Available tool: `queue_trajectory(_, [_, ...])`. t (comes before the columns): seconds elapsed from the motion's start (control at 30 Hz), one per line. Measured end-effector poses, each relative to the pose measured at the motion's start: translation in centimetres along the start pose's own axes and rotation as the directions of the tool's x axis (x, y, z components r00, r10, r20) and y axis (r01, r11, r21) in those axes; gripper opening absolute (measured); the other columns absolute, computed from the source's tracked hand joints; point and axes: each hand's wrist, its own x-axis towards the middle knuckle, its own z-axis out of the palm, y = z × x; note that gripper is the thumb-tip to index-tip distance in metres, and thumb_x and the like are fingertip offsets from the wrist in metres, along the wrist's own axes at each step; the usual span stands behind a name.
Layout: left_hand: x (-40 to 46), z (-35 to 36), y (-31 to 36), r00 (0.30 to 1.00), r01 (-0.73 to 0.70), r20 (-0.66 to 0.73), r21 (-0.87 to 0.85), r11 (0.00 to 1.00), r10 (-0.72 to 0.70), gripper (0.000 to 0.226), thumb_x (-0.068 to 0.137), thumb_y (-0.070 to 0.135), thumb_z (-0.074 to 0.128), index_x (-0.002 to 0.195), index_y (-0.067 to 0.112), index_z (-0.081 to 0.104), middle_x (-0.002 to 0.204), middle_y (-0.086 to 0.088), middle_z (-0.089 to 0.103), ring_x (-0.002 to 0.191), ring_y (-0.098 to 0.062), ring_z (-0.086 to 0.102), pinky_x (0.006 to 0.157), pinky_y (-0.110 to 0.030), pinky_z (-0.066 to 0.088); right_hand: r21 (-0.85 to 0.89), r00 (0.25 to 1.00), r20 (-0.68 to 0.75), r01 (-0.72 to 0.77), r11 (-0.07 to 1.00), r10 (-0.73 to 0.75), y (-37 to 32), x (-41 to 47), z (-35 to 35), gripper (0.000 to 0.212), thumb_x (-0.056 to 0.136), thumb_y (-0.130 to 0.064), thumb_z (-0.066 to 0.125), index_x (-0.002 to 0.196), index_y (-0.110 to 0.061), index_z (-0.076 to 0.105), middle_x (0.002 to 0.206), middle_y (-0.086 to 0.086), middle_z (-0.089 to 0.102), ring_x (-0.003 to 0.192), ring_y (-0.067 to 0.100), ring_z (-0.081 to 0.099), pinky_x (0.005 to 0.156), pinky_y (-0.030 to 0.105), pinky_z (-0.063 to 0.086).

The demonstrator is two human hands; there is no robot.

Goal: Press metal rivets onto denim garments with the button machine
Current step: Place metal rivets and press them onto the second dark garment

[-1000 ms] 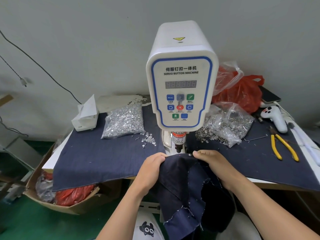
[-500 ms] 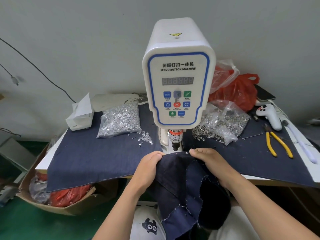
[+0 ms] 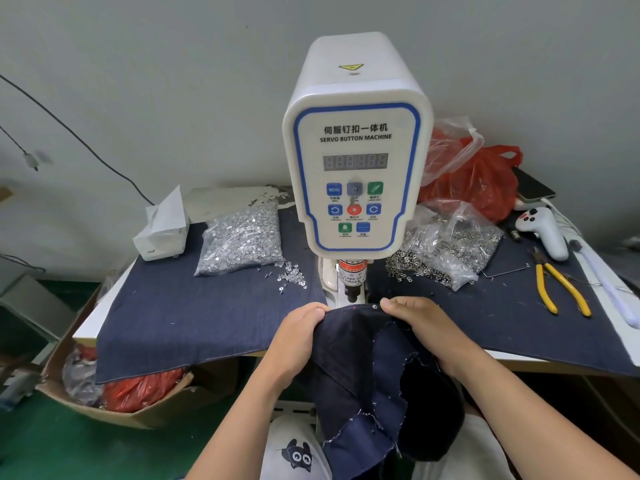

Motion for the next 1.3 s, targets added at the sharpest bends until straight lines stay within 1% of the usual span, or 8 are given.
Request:
queue_trajectory(0.5, [-1.0, 0.0, 1.3, 1.0, -0.005, 0.017, -0.027, 1.0, 0.005, 0.042, 0.105, 0.022, 0.039, 0.084, 0.03, 0.075, 0.094, 0.008, 0.074, 0.089, -0.002, 0.063, 0.084, -0.026, 0.047, 0.037, 1.0, -0.007, -0.004, 0.999, 0.004, -0.4, -0.3, 0.0, 0.029, 0.098, -0.036, 0.065, 0.088, -0.011, 0.074, 0.087, 0.008, 0.074, 0.081, 0.017, 0.067, 0.075, 0.031, 0.05])
queue_trajectory(0.7, [-3.2, -0.5, 1.2, 0.984, 0.059, 0.177, -0.176, 0.983, -0.027, 0.041, 0.087, 0.03, 0.047, 0.119, 0.03, 0.071, 0.115, 0.001, 0.076, 0.104, -0.013, 0.07, 0.092, -0.034, 0.049, 0.023, 0.995, 0.1, 0.002, 1.0, -0.004, -1.6, -1.9, -0.7, 0.02, 0.094, -0.021, 0.061, 0.075, -0.018, 0.064, 0.076, 0.003, 0.06, 0.074, 0.013, 0.057, 0.066, 0.027, 0.045])
queue_trajectory(0.8, [-4.5, -1.3, 0.9, 0.971, 0.094, 0.236, -0.3, 0.949, -0.021, 0.052, 0.086, 0.023, 0.065, 0.136, 0.035, 0.058, 0.118, -0.01, 0.075, 0.102, -0.023, 0.073, 0.086, -0.033, 0.056, -0.124, 0.978, 0.203, 0.064, 0.99, -0.038, -2.2, -3.3, -1.3, 0.03, 0.084, -0.034, 0.062, 0.078, -0.005, 0.058, 0.079, 0.006, 0.051, 0.078, 0.017, 0.048, 0.075, 0.035, 0.036])
queue_trajectory(0.9, [-5.6, -1.9, 1.0, 0.982, 0.126, 0.17, -0.272, 0.954, -0.081, 0.039, 0.082, 0.03, 0.083, 0.119, 0.032, 0.069, 0.118, -0.009, 0.077, 0.108, -0.027, 0.074, 0.088, -0.034, 0.059, -0.094, 0.959, 0.276, 0.09, 0.991, -0.061, -2.3, -4.5, -2.1, 0.04, 0.083, -0.036, 0.067, 0.094, 0.002, 0.066, 0.09, 0.012, 0.056, 0.088, 0.023, 0.046, 0.083, 0.041, 0.031])
queue_trajectory(0.97, [-5.9, -2.0, 1.2, 0.985, 0.123, 0.139, -0.187, 0.975, -0.098, 0.035, 0.078, 0.035, 0.088, 0.109, 0.027, 0.077, 0.115, -0.007, 0.078, 0.11, -0.027, 0.074, 0.093, -0.037, 0.059, -0.067, 0.949, 0.302, 0.11, 0.992, -0.085, -2.3, -5.4, -2.4, 0.017, 0.085, -0.031, 0.07, 0.082, -0.014, 0.073, 0.093, 0.01, 0.059, 0.089, 0.022, 0.046, 0.08, 0.038, 0.033])
queue_trajectory(1.07, [-6.8, -1.8, 1.7, 0.986, 0.093, 0.145, -0.079, 0.992, -0.081, 0.03, 0.078, 0.036, 0.089, 0.104, 0.026, 0.08, 0.109, -0.002, 0.08, 0.105, -0.02, 0.076, 0.094, -0.036, 0.059, -0.155, 0.916, 0.39, 0.165, 0.974, -0.093, -3.0, -6.3, -2.9, 0.017, 0.083, -0.037, 0.073, 0.072, -0.024, 0.07, 0.095, 0.006, 0.063, 0.087, 0.014, 0.053, 0.079, 0.022, 0.042])
queue_trajectory(1.13, [-7.3, -1.7, 2.1, 0.983, 0.039, 0.183, -0.051, 0.998, -0.029, 0.026, 0.08, 0.034, 0.088, 0.103, 0.028, 0.078, 0.108, -0.001, 0.08, 0.104, -0.017, 0.075, 0.092, -0.031, 0.057, -0.254, 0.892, 0.452, 0.134, 0.958, -0.005, -3.5, -6.9, -2.9, 0.017, 0.089, -0.035, 0.072, 0.076, -0.024, 0.073, 0.09, 0.005, 0.064, 0.081, 0.011, 0.056, 0.076, 0.024, 0.047])
queue_trajectory(1.3, [-7.8, -1.0, 3.2, 0.974, -0.04, 0.218, -0.092, 0.995, 0.059, 0.022, 0.085, 0.023, 0.083, 0.104, 0.029, 0.074, 0.107, 0.0, 0.078, 0.099, -0.013, 0.073, 0.089, -0.024, 0.054, -0.363, 0.974, 0.224, 0.114, 0.925, -0.033, -4.0, -6.6, -1.7, 0.009, 0.099, -0.033, 0.067, 0.105, -0.028, 0.068, 0.096, -0.015, 0.07, 0.07, 0.013, 0.068, 0.059, 0.03, 0.055])
